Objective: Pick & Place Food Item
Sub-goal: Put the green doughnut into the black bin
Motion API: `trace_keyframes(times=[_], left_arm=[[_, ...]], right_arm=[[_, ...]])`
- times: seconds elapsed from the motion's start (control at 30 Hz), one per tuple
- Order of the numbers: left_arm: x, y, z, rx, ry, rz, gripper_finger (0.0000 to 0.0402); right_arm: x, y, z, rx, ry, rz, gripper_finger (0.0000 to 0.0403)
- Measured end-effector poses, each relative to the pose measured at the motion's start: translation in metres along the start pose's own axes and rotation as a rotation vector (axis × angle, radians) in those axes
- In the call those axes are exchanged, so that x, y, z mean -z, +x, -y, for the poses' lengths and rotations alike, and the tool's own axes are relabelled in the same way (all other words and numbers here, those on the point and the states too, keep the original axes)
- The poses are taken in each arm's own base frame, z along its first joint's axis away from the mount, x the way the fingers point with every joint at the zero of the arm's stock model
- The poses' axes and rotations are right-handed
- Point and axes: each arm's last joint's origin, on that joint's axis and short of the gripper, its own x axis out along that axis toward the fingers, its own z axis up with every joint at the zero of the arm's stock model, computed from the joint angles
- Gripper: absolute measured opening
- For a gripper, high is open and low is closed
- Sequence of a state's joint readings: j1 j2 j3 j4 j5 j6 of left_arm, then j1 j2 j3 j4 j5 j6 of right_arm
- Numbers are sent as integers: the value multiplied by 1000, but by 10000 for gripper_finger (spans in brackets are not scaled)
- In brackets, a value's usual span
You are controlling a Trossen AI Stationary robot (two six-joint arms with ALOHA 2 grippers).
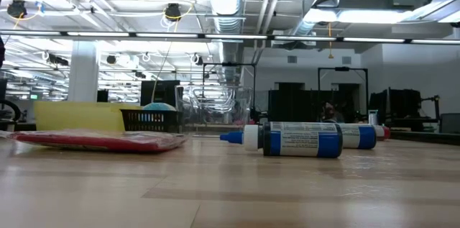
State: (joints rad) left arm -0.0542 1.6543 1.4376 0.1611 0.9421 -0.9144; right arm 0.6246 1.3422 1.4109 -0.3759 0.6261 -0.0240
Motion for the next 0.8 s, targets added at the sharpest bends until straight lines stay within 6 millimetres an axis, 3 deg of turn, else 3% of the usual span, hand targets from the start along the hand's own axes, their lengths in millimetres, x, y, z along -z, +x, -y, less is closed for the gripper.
trace_keyframes(times=[0.33, 0.8], left_arm=[[-1, -1, 0, 1, -7, 3, 77], [-2, -3, -2, -11, -9, 18, 77]], right_arm=[[1, 23, 6, -130, 6, 20, 235], [6, 34, -6, -217, 37, 3, 235]])
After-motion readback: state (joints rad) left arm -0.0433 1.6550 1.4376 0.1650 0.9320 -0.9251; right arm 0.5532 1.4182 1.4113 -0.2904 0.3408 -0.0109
